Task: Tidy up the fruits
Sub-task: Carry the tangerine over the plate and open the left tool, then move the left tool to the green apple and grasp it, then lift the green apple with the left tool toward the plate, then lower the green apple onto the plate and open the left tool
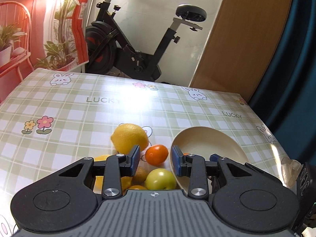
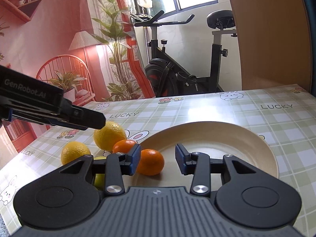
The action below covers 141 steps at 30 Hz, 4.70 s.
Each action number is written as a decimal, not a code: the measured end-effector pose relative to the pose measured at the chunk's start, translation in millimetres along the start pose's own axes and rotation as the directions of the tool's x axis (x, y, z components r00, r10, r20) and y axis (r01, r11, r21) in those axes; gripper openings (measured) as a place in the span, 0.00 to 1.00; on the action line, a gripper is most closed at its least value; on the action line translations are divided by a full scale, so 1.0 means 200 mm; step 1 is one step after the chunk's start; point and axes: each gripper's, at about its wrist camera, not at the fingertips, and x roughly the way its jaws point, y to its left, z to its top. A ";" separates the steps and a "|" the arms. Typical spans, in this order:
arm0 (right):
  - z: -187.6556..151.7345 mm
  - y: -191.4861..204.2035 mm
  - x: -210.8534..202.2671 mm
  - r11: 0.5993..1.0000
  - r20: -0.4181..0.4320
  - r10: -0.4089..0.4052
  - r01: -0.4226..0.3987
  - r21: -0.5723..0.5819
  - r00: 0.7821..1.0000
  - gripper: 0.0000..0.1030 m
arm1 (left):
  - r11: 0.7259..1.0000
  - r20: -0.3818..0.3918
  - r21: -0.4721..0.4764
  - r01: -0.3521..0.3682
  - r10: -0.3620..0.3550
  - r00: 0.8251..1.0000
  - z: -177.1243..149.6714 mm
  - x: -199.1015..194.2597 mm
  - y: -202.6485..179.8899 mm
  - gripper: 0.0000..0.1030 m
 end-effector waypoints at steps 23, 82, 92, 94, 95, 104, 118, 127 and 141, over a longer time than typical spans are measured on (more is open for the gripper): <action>0.02 0.15 -0.14 0.987 -0.092 0.087 -0.098 -0.125 0.992 0.41 | 1.000 -0.030 0.010 0.013 -0.013 0.999 -0.17 -0.12 0.04 0.36; -0.13 0.27 0.01 0.970 -0.291 0.171 -0.213 -0.118 0.941 0.49 | 0.999 -0.228 0.031 0.019 -0.011 0.974 -0.26 0.12 -0.09 0.51; -0.11 0.24 -0.01 0.972 -0.281 0.183 -0.217 -0.093 0.942 0.48 | 0.998 -0.191 0.066 0.025 -0.012 0.982 -0.25 0.07 -0.13 0.43; -0.10 0.23 -0.04 0.972 -0.261 0.184 -0.215 -0.092 0.948 0.48 | 0.995 -0.166 0.091 0.028 -0.012 0.986 -0.24 0.05 -0.15 0.43; -0.09 0.23 -0.05 0.973 -0.248 0.183 -0.212 -0.094 0.951 0.48 | 0.994 -0.155 0.107 0.030 -0.013 0.988 -0.23 0.04 -0.17 0.43; -0.05 0.21 -0.10 0.981 -0.180 0.156 -0.174 -0.089 0.971 0.48 | 0.984 -0.121 0.175 0.042 -0.021 0.992 -0.20 0.02 -0.24 0.43; 0.00 0.12 -0.11 0.995 -0.118 0.085 -0.091 -0.046 0.989 0.44 | 0.969 -0.141 0.219 0.110 -0.080 0.987 -0.13 0.15 -0.34 0.41; 0.00 0.03 -0.03 0.998 -0.155 0.067 -0.066 0.010 0.986 0.40 | 0.966 -0.164 0.235 0.111 -0.073 0.984 -0.12 0.27 -0.38 0.41; 0.10 0.06 0.17 0.996 -0.160 0.033 -0.045 -0.071 0.987 0.44 | 0.988 -0.086 0.152 0.024 -0.011 0.996 0.06 0.30 -0.23 0.41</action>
